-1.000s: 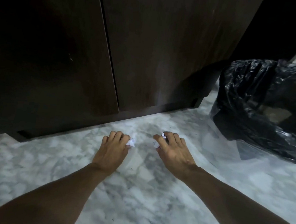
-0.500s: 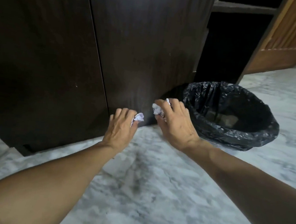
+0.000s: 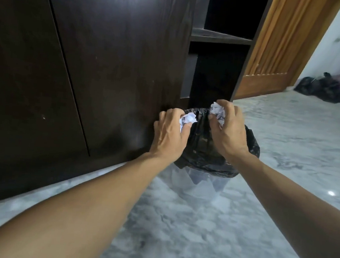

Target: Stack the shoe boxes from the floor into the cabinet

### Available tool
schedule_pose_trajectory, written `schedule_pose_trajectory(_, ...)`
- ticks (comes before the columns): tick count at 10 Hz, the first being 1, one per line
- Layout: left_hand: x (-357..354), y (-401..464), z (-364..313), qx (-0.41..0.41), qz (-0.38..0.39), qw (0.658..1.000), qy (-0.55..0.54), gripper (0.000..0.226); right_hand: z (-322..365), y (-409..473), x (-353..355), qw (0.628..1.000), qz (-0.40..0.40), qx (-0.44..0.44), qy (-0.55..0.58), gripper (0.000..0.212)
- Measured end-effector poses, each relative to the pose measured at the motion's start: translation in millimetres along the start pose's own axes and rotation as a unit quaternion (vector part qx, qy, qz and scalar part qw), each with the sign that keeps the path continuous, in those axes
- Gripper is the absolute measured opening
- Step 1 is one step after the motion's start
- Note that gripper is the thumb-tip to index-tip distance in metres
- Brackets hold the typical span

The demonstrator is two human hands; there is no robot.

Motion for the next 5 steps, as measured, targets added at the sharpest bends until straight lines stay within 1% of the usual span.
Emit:
schedule_pose_trajectory(1,-13,15,-18,0.004,-0.005,0.999,-0.037,0.017,-18,0,10,0.999,-0.027,-0.034,0.033,0.039)
schedule_pose_trajectory(2,-31,25,-22,0.025,0.032,0.998,-0.047,0.022,-32,-3,8,0.997,-0.016,-0.056,0.060,0.038)
schedule_pose_trajectory(3,-61,27,-12,0.070,0.168,0.983,0.003,0.043,-47,-8,6,0.993,0.004,-0.096,0.063,0.036)
schedule_pose_trajectory(4,-76,28,-1,0.064,0.218,0.974,0.020,0.054,-52,-10,6,0.990,-0.014,-0.097,0.102,0.038)
schedule_pose_trajectory(5,-80,27,-1,0.059,0.233,0.971,0.019,0.057,-56,-10,6,0.990,-0.022,-0.101,0.101,0.043)
Point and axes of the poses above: each hand's wrist, its own y-axis towards the middle knuckle, its own x-axis out of the back of the hand, z = x × y, the point moved 6 cm from there along y, towards the middle knuckle, and after that the axes turned 15 degrees about z, right-handed, at the moved point
